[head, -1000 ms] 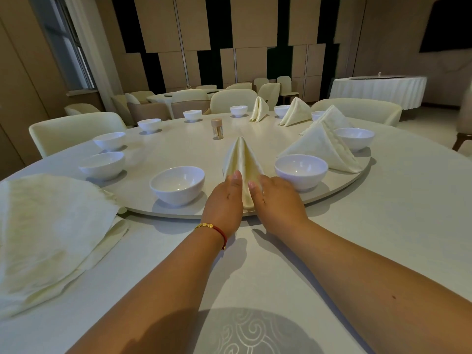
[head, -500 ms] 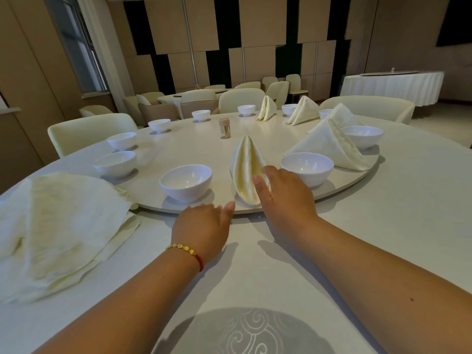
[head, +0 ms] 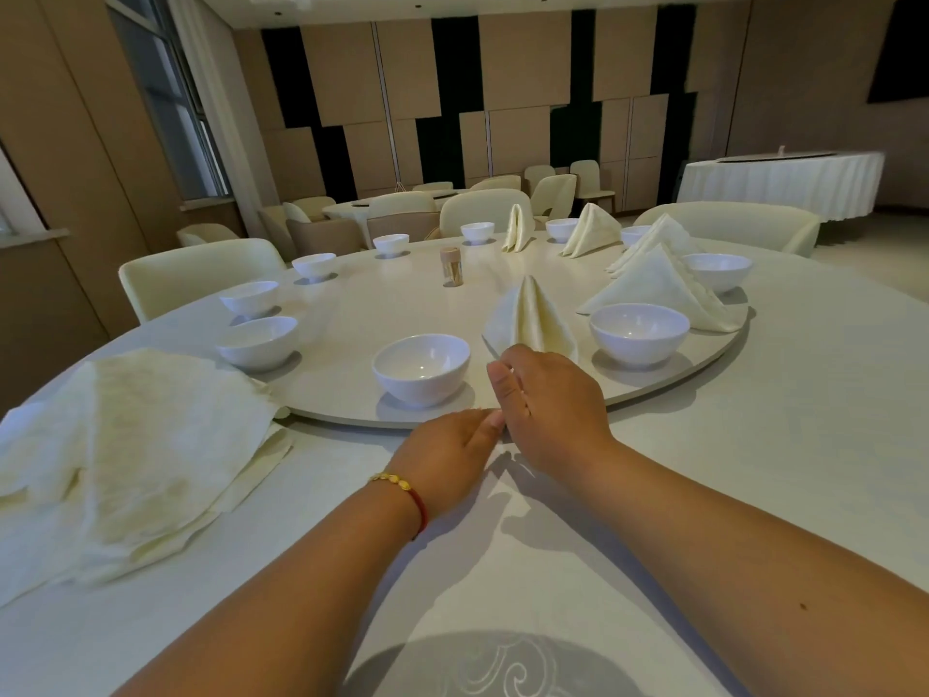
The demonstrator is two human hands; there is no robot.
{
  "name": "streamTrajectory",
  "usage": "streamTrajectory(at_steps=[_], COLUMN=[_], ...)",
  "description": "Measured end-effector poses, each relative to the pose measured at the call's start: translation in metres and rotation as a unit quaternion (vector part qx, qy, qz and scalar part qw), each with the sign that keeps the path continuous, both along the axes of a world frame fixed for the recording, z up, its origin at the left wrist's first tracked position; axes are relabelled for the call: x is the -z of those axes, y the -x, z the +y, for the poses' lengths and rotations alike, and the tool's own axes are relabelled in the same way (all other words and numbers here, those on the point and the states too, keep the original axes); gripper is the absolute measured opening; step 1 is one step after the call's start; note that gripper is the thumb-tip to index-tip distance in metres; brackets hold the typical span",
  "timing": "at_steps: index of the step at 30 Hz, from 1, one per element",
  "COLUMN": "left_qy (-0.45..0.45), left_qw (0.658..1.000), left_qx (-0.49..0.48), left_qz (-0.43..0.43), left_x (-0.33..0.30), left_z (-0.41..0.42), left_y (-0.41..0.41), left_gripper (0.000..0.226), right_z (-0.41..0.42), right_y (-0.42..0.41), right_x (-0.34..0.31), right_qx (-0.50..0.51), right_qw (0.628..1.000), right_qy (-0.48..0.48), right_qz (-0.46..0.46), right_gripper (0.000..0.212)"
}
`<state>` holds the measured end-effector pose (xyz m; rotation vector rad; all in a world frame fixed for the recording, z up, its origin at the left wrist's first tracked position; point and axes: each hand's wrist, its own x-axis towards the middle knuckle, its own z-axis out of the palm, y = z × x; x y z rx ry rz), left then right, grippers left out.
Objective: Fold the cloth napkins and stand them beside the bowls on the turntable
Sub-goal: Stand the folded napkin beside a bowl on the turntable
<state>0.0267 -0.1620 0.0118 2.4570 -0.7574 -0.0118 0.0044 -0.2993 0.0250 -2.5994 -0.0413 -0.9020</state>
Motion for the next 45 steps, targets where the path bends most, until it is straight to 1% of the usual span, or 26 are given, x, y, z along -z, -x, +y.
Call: streamTrajectory(at_steps=[1, 2, 4, 6, 7, 9, 12, 13, 15, 18, 21, 22, 25, 27, 31, 34, 36, 38, 39, 41, 43, 45], left_qy=[0.029, 0.041, 0.026, 0.025, 0.025, -0.005, -0.119, -0.155, -0.189, -0.173, -0.171, -0.173, -0.175, -0.181, -0.183, -0.162, -0.118, -0.067, -0.049, -0.043, -0.051, -0.049], left_qw=[0.999, 0.996, 0.977, 0.959, 0.955, 0.955, 0.963, 0.962, 0.96, 0.964, 0.967, 0.967, 0.969, 0.969, 0.97, 0.977, 0.975, 0.952, 0.932, 0.888, 0.854, 0.839], left_qx=[-0.013, -0.049, -0.146, -0.189, -0.201, -0.216, -0.225, -0.219, -0.205, -0.2, -0.186, -0.182, -0.169, -0.162, -0.147, -0.137, -0.183, -0.283, -0.34, -0.439, -0.501, -0.531], left_qz=[-0.014, -0.058, -0.156, -0.208, -0.219, -0.201, -0.088, -0.058, -0.034, -0.02, -0.029, -0.035, -0.045, -0.049, -0.055, -0.038, -0.049, -0.094, -0.113, -0.133, -0.134, -0.108], left_x=[0.001, 0.002, 0.003, 0.003, 0.004, 0.01, 0.024, 0.026, 0.027, 0.027, 0.028, 0.028, 0.029, 0.03, 0.028, 0.025, 0.022, 0.016, 0.012, 0.005, 0.003, 0.007], left_z=[0.005, 0.012, 0.027, 0.043, 0.051, 0.064, 0.077, 0.08, 0.084, 0.08, 0.074, 0.074, 0.072, 0.069, 0.067, 0.074, 0.089, 0.115, 0.131, 0.163, 0.19, 0.215], left_y=[-0.002, -0.004, -0.01, -0.02, -0.025, -0.039, -0.051, -0.054, -0.056, -0.052, -0.045, -0.044, -0.042, -0.039, -0.032, -0.027, -0.025, -0.023, -0.021, -0.014, -0.008, -0.006], left_gripper=[0.051, 0.052, 0.049, 0.043, 0.041, 0.044, 0.05, 0.051, 0.053, 0.053, 0.053, 0.052, 0.053, 0.053, 0.054, 0.056, 0.057, 0.056, 0.052, 0.048, 0.047, 0.052], right_z=[0.001, 0.002, 0.006, 0.008, 0.01, 0.012, 0.016, 0.019, 0.022, 0.025, 0.027, 0.027, 0.028, 0.028, 0.031, 0.031, 0.03, 0.03, 0.03, 0.03, 0.031, 0.031], right_y=[0.0, 0.001, 0.001, 0.001, 0.0, -0.001, -0.004, -0.004, -0.004, -0.005, -0.006, -0.006, -0.008, -0.009, -0.009, -0.009, -0.008, -0.008, -0.008, -0.008, -0.008, -0.008], right_x=[0.001, 0.001, 0.003, 0.005, 0.007, 0.012, 0.019, 0.021, 0.026, 0.032, 0.034, 0.035, 0.037, 0.039, 0.04, 0.039, 0.039, 0.039, 0.04, 0.041, 0.041, 0.041], right_qx=[-0.006, -0.014, -0.036, -0.057, -0.065, -0.091, -0.148, -0.169, -0.198, -0.204, -0.187, -0.179, -0.144, -0.119, -0.083, -0.072, -0.067, -0.058, -0.052, -0.043, -0.035, -0.026], right_qw=[1.0, 1.0, 0.999, 0.998, 0.998, 0.995, 0.988, 0.984, 0.975, 0.964, 0.96, 0.959, 0.949, 0.942, 0.935, 0.935, 0.933, 0.931, 0.93, 0.928, 0.927, 0.927], right_qy=[-0.001, -0.002, -0.002, 0.005, 0.013, 0.028, 0.042, 0.042, 0.047, 0.076, 0.096, 0.105, 0.164, 0.195, 0.211, 0.209, 0.209, 0.211, 0.214, 0.221, 0.224, 0.226], right_qz=[-0.005, -0.009, -0.016, -0.012, -0.008, 0.002, 0.032, 0.044, 0.087, 0.155, 0.185, 0.193, 0.227, 0.245, 0.271, 0.276, 0.286, 0.293, 0.296, 0.298, 0.298, 0.297], right_gripper=[0.075, 0.071, 0.066, 0.071, 0.071, 0.064, 0.055, 0.054, 0.058, 0.066, 0.068, 0.072, 0.093, 0.1, 0.107, 0.109, 0.11, 0.106, 0.1, 0.087, 0.084, 0.084])
